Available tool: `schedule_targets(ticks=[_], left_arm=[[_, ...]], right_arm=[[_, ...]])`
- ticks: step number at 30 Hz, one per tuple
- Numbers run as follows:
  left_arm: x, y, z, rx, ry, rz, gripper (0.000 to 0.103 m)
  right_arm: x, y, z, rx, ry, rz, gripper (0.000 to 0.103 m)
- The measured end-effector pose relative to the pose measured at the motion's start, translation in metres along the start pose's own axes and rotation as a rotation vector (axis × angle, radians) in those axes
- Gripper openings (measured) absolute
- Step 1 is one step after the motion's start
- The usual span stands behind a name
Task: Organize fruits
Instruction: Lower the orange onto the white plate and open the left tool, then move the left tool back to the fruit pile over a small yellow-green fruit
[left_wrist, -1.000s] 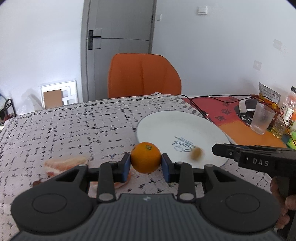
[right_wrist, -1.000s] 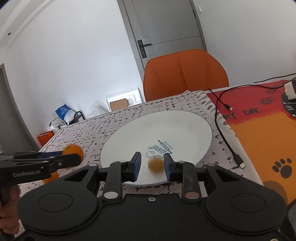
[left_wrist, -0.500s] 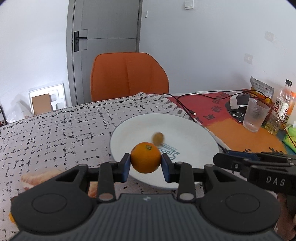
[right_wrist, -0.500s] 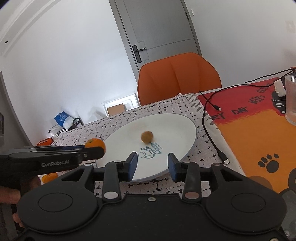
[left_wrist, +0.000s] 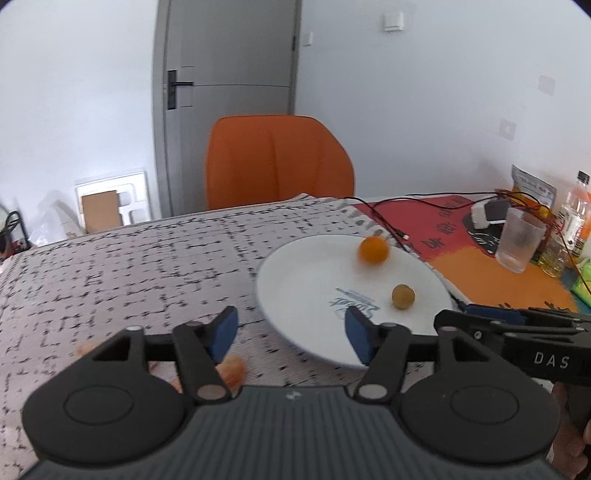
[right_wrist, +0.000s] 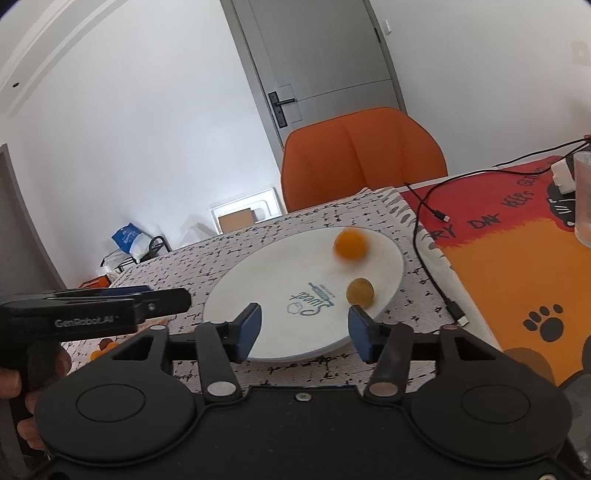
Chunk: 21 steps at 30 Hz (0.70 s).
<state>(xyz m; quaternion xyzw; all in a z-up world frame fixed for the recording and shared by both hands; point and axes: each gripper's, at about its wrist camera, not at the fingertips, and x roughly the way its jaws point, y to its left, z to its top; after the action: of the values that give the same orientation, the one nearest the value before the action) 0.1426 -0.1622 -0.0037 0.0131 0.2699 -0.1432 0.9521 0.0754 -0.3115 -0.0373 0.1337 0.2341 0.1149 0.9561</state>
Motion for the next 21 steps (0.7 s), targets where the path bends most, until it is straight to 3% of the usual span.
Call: schedule_targets(ticks=[5, 12, 18, 21], left_arm=[[-0.013, 0.017, -0.007, -0.029, -0.017, 0.044, 0.081], [-0.027, 0.041, -0.015, -0.074, -0.024, 0.090, 0.082], [-0.045, 0.056, -0.025, -0.081, -0.049, 0.142, 0.090], [-0.052, 0.063, -0.028, -0.083, -0.048, 0.155, 0.092]], right_arm=[[0.003, 0.007, -0.001, -0.002, 0.010, 0.008, 0.061], [0.004, 0.020, -0.002, -0.022, 0.010, 0.022, 0.070], [0.005, 0.030, -0.003, -0.033, 0.013, 0.042, 0.082], [0.005, 0.035, -0.004, -0.036, 0.015, 0.051, 0.092]])
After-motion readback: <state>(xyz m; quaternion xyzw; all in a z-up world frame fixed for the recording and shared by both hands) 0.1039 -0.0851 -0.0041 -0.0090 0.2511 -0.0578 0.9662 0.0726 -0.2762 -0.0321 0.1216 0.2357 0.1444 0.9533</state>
